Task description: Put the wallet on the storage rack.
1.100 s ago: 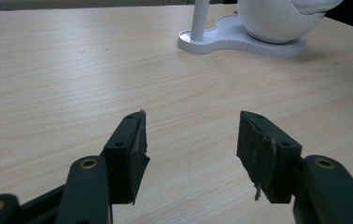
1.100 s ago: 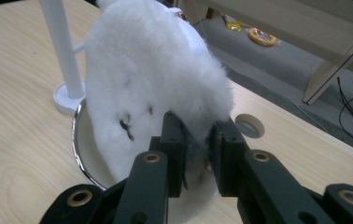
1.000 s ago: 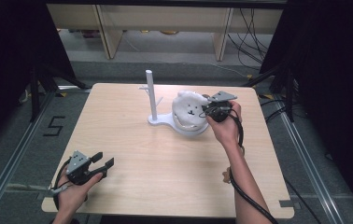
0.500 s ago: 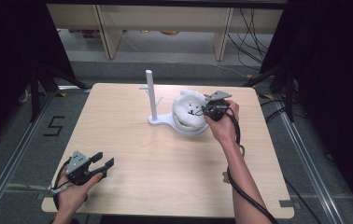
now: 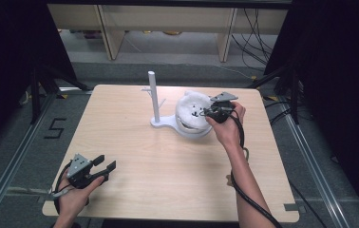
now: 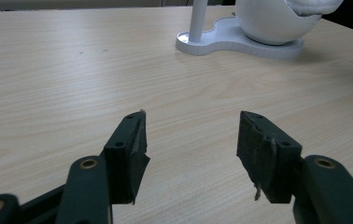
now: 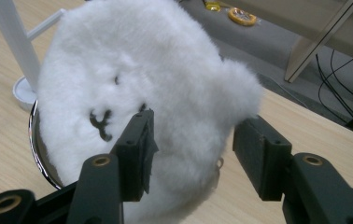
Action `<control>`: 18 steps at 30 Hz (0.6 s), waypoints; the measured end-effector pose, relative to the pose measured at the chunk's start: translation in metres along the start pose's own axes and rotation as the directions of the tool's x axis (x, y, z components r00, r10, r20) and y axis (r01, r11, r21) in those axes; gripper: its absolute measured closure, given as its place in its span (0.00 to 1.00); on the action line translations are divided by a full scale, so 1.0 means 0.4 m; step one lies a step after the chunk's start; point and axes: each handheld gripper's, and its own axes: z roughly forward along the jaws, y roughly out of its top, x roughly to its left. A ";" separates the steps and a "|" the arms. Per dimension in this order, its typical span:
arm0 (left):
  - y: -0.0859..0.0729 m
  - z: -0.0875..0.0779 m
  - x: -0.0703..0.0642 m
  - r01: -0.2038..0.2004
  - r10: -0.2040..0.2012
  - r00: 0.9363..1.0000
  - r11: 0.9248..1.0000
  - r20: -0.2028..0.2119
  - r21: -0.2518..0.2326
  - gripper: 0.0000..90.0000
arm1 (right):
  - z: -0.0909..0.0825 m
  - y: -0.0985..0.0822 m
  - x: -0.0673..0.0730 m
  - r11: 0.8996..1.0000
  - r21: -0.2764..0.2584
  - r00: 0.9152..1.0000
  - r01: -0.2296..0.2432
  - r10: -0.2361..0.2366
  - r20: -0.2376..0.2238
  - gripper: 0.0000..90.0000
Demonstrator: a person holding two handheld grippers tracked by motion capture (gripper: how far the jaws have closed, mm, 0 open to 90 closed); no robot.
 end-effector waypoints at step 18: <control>0.004 -0.002 -0.012 0.005 -0.004 1.000 1.000 -0.011 0.017 0.47 | -0.068 -0.012 -0.018 0.993 0.011 0.993 -0.115 0.115 -0.020 0.55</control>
